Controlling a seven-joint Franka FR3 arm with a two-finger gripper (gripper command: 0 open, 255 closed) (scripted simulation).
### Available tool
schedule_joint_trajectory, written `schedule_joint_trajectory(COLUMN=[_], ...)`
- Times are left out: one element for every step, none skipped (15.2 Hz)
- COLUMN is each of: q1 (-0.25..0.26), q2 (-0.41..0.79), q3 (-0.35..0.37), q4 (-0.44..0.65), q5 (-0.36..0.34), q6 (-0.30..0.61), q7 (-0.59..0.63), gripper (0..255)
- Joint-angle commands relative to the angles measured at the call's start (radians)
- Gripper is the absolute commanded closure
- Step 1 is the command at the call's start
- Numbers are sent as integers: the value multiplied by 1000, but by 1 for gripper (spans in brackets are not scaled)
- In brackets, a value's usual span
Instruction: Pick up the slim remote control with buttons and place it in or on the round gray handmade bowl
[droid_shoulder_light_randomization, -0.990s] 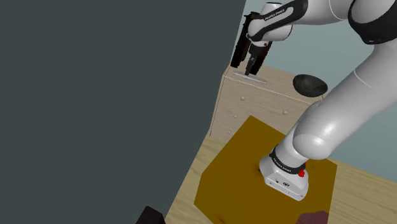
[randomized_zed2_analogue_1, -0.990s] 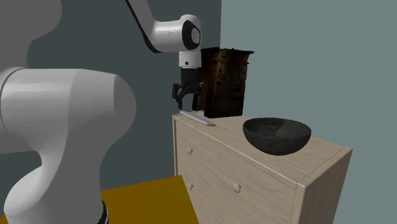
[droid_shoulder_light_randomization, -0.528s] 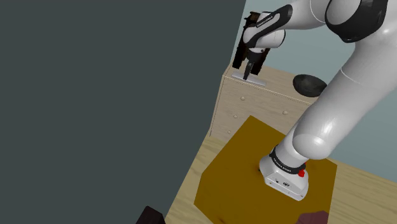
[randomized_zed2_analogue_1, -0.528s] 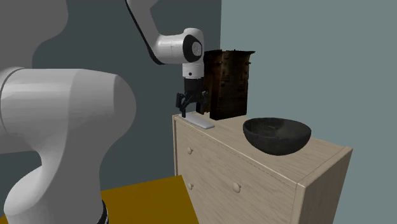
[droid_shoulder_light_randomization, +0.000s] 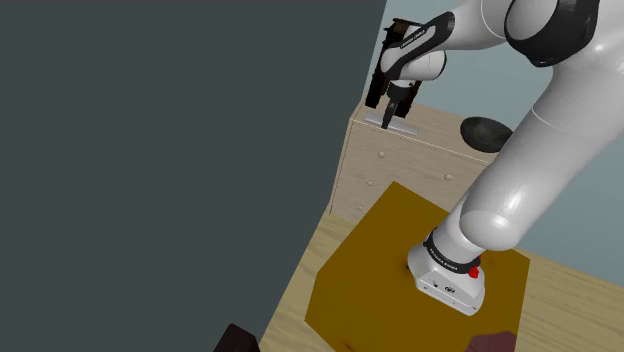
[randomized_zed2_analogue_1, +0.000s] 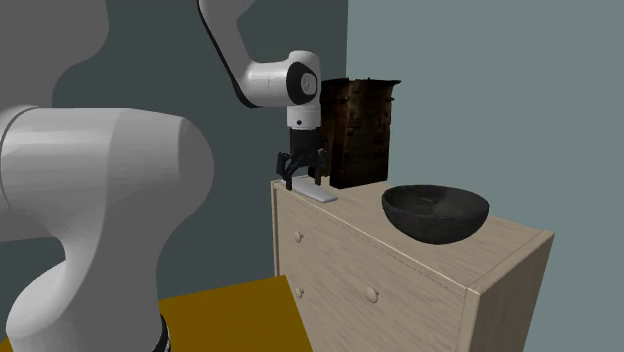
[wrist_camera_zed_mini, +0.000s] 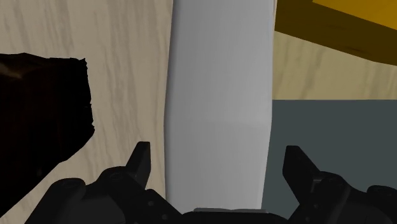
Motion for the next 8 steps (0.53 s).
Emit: schedule_joint_trajectory(q1=[0, 0, 0, 0, 0, 0, 0, 0], q2=[0, 0, 0, 0, 0, 0, 0, 0], q3=[0, 0, 0, 0, 0, 0, 0, 0], q4=[0, 0, 0, 0, 0, 0, 0, 0], q5=[0, 0, 0, 0, 0, 0, 0, 0], q6=[0, 0, 0, 0, 0, 0, 0, 0], q7=[0, 0, 0, 0, 0, 0, 0, 0], gripper=[0, 255, 255, 255, 255, 255, 255, 255])
